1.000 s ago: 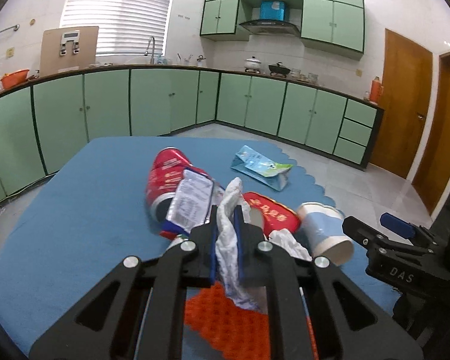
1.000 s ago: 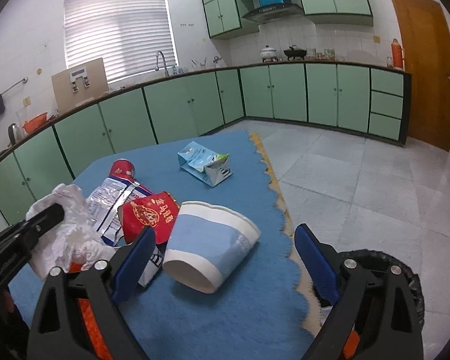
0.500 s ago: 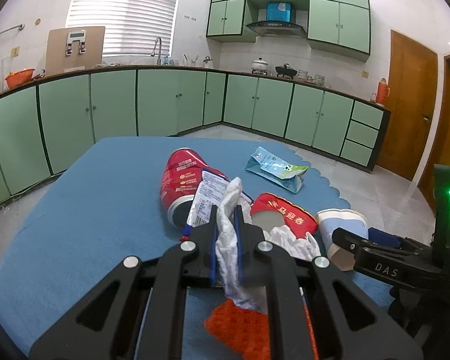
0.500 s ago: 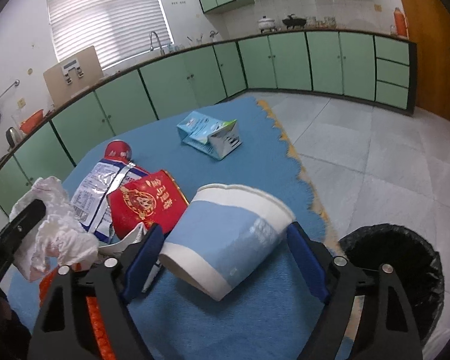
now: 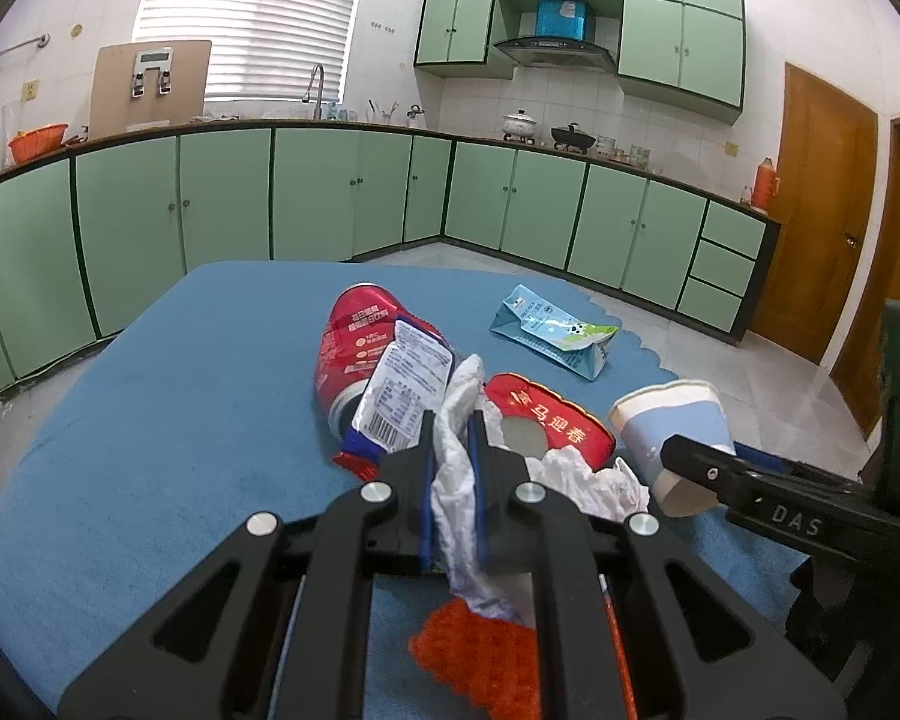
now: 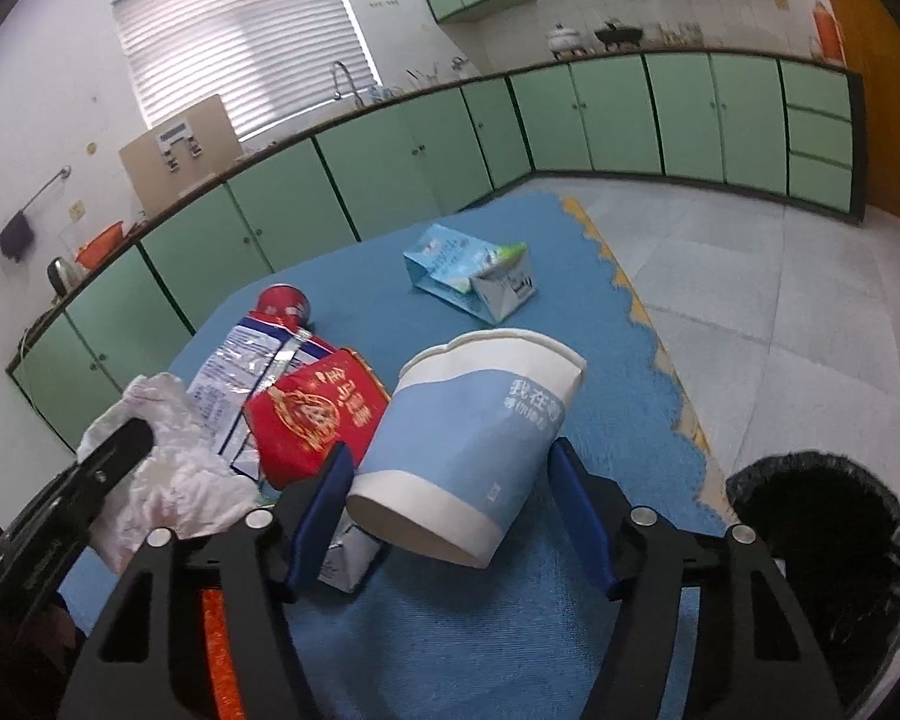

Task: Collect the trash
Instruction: 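Carry the plastic bag and paper cup over the bin and open both tools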

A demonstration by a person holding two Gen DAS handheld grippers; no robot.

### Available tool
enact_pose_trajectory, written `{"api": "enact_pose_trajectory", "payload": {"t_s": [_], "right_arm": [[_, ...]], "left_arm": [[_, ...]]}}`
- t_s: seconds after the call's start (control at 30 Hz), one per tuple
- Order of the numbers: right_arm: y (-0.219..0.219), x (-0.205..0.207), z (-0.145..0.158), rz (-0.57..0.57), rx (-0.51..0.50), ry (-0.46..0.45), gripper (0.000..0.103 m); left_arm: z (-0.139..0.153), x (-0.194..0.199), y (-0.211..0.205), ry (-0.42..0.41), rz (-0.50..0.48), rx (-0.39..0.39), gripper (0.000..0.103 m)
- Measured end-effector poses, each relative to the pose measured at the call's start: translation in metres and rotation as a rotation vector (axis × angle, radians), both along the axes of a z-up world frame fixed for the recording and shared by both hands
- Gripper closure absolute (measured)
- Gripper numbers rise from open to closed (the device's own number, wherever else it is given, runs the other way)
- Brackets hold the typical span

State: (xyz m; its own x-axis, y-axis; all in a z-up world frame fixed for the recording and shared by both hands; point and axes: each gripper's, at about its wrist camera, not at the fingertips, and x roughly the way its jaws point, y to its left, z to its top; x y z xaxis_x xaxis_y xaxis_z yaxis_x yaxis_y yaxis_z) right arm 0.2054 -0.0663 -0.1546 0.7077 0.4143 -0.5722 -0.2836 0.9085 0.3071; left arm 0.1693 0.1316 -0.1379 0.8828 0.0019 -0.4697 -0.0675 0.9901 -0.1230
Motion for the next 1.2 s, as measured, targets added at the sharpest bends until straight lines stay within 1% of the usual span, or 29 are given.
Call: {"api": "enact_pose_trajectory", "payload": {"t_s": [0.23, 0.53, 0.83, 1.2], "right_arm": [[-0.014, -0.009, 0.021, -0.006, 0.004, -0.044, 0.040], [-0.045, -0.025, 0.048, -0.050, 0.017, -0.098, 0.040], [-0.091, -0.047, 0.066, -0.119, 0.021, -0.152, 0.040], [-0.158, -0.069, 0.069, -0.257, 0.003, -0.167, 0.040]], "left_arm": [[0.010, -0.005, -0.005, -0.029, -0.023, -0.001, 0.094], [0.032, -0.006, -0.030, -0.081, -0.094, -0.014, 0.094], [0.052, -0.001, -0.077, -0.131, -0.210, -0.011, 0.094], [0.049, 0.013, -0.150, -0.128, -0.341, -0.002, 0.094]]}}
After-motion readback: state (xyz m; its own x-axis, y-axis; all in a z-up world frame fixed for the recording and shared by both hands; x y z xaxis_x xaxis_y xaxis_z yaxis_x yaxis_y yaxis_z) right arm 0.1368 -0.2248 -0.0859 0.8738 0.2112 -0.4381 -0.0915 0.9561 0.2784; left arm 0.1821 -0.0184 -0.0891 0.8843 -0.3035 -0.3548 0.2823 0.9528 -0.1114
